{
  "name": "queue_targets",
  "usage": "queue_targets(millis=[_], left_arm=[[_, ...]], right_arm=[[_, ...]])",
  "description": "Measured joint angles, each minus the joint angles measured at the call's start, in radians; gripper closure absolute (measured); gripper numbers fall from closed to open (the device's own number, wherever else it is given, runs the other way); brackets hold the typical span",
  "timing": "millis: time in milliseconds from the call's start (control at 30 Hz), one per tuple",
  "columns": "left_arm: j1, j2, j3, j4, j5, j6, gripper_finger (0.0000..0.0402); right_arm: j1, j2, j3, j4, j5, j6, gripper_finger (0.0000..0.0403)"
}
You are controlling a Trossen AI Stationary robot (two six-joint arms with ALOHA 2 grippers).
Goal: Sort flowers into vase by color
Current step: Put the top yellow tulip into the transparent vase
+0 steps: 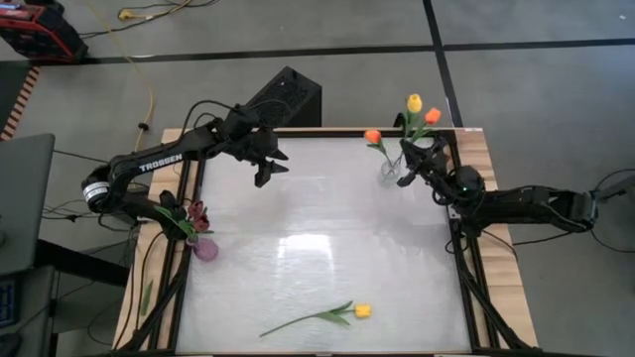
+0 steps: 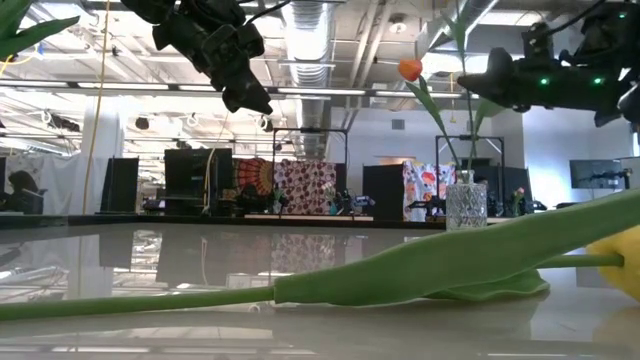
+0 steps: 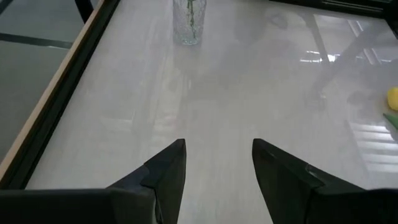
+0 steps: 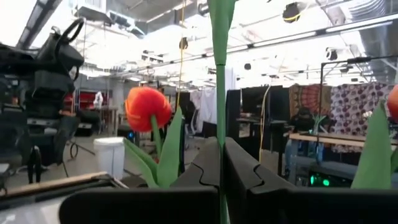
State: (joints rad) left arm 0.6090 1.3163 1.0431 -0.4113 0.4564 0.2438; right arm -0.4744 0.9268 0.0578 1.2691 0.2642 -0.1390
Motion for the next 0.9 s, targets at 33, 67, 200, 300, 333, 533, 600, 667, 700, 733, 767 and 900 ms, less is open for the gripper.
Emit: queue_targets(millis=[33,67,200,300,333,533,600,667,700,733,767,900], left_arm=[[0.000,0.000,0.000,0.000,0.000,-0.003,0.0229],[0.000,0.000,0.000,0.001,0.000,-0.006,0.0229],[0.000,0.000,0.000,0.002,0.000,-0.019,0.0229],[0.000,0.000,0.000,0.003,0.000,-0.020,0.0229],[0.000,0.000,0.000,0.002,0.000,-0.021,0.0229],[0.000,0.000,0.000,-0.003,0.000,-0.043,0.0229],[0.000,0.000,0.000,-0.007,0.000,-0.039,0.0229],[0.000,0.000,0.000,-0.008,0.000,-0.020,0.0229],[0.000,0.000,0.000,-0.007,0.000,-0.016,0.0229],[0.000,0.000,0.000,-0.003,0.000,-0.015,0.0229],[0.000,0.000,0.000,0.002,0.000,-0.015,0.0229],[0.000,0.000,0.000,0.016,0.000,-0.016,0.0229]], right_arm=[[0.000,0.006,0.000,0.010,0.000,0.000,0.0378],[0.000,0.017,0.000,0.021,0.000,0.001,0.0378],[-0.017,0.096,0.000,0.104,0.000,0.036,0.0378],[-0.048,0.188,0.000,0.163,0.001,0.042,0.0378],[-0.058,0.219,0.000,0.199,0.000,0.042,0.0378],[-0.072,0.302,0.001,0.295,-0.002,0.059,0.0378],[-0.070,0.312,0.003,0.297,-0.004,0.085,0.0378],[-0.059,0.319,0.003,0.297,-0.003,0.097,0.0378],[-0.050,0.322,0.003,0.298,-0.004,0.096,0.0378],[-0.045,0.322,0.003,0.298,-0.003,0.090,0.0378],[-0.039,0.319,0.003,0.297,-0.003,0.090,0.0378],[-0.041,0.317,0.003,0.298,-0.002,0.089,0.0378]])
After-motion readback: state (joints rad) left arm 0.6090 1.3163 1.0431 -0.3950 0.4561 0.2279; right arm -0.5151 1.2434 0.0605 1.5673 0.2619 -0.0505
